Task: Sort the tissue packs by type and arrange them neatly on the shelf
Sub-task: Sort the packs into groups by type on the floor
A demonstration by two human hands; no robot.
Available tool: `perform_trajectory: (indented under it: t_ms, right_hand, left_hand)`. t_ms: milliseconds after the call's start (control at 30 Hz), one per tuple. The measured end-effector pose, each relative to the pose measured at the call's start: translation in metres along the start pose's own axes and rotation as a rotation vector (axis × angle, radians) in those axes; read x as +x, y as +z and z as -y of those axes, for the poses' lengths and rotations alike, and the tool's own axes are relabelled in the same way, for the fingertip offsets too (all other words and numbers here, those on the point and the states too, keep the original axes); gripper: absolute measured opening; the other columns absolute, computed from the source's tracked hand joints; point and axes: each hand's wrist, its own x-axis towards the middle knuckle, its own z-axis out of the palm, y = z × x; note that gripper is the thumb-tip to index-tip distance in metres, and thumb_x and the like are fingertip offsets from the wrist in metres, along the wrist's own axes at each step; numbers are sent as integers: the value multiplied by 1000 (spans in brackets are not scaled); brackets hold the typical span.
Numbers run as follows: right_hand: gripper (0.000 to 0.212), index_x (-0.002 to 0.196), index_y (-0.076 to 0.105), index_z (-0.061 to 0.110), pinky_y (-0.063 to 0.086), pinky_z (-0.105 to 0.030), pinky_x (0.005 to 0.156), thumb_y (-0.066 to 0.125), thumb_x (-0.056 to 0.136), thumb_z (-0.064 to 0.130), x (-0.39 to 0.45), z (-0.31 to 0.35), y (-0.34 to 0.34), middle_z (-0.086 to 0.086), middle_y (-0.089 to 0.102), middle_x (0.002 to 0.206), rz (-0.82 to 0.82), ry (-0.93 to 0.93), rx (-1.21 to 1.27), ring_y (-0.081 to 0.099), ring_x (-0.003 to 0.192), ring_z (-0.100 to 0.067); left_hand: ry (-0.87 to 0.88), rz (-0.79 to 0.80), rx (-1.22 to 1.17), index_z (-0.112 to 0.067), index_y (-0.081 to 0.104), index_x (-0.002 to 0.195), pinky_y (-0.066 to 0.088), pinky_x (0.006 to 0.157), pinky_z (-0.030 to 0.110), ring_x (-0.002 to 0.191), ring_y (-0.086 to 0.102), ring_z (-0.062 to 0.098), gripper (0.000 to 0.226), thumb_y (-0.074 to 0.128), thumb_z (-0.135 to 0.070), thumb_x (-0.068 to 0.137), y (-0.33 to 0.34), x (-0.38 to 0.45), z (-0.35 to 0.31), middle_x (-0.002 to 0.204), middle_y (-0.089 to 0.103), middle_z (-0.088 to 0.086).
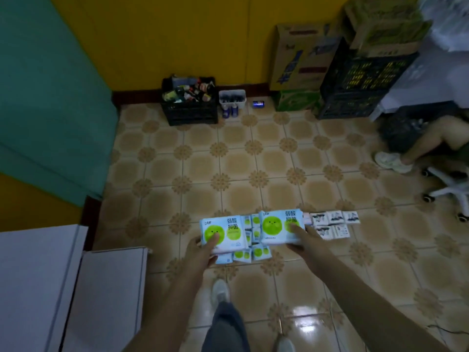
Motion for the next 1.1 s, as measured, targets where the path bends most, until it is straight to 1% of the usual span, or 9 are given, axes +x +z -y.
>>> perform_trajectory:
  t_ms: [167,300,400,533,600,667,867,1000,1100]
  right_hand:
    - [54,138,50,16,57,-31,68,70,88,18,93,-19,50,-13,64,127,-76,63,-25,67,103,-25]
    - [44,129,55,13,58,-37,76,71,88,16,183,-50,72,-13,63,124,-98,158,-63,66,102,-27]
    - [27,114,60,11,57,-38,78,70,90,17,269,-94,74,-17,66,115,-114,187,-143,67,98,-29]
    - [43,119,55,7,53,-39,79,72,87,31,396,-185,62,-16,63,114,-184,188,-303,63,97,-30]
    - [40,113,57,11,51,-43,82,72,87,37,457,-234,55,-13,63,109,-201,178,-397,61,95,-28]
    - [35,111,56,14,53,-48,87,70,88,37,510,-278,49,-13,62,109,-200,149,-484,61,94,-29]
    - [45,130,49,9,53,-57,88,63,94,32,645,-371,44,-8,59,97,-158,68,-643,62,91,-32]
    - [41,133,52,9,53,-52,92,59,97,27,685,-401,51,-17,61,120,-205,45,-707,63,103,-37]
    - [50,137,50,5,48,-40,93,51,100,39,687,-405,53,-20,58,129,-229,95,-978,58,109,-37]
  left_hand:
    - [-41,-29,52,-11,49,130,55,66,28,90,69,22,54,77,-21,85,-12,103,-18,117,67,15]
    - [-81,-51,70,-8,51,132,57,57,23,86,68,21,52,75,-17,86,-12,195,4,117,67,17]
    - [-144,-78,61,-7,53,130,57,55,24,88,68,26,50,75,-16,86,-11,282,49,117,66,20]
    - [-206,-122,28,-5,56,125,58,58,25,88,67,24,44,74,-18,87,-5,408,138,113,67,19]
    - [-207,-136,18,-7,57,124,54,66,29,88,63,23,40,72,-22,89,-1,475,183,111,65,16]
    - [-200,-146,29,-9,60,122,46,65,31,83,59,23,39,71,-27,90,1,540,227,108,64,15]
    - [-41,-154,187,-5,61,121,45,50,24,62,56,14,36,69,-26,93,9,695,320,94,65,11]
    - [113,-179,495,-6,63,119,58,75,41,90,67,29,41,65,-38,93,12,731,343,105,68,13]
    - [147,-262,696,-7,63,118,57,80,52,92,66,38,70,61,-62,75,7,738,345,107,66,19]
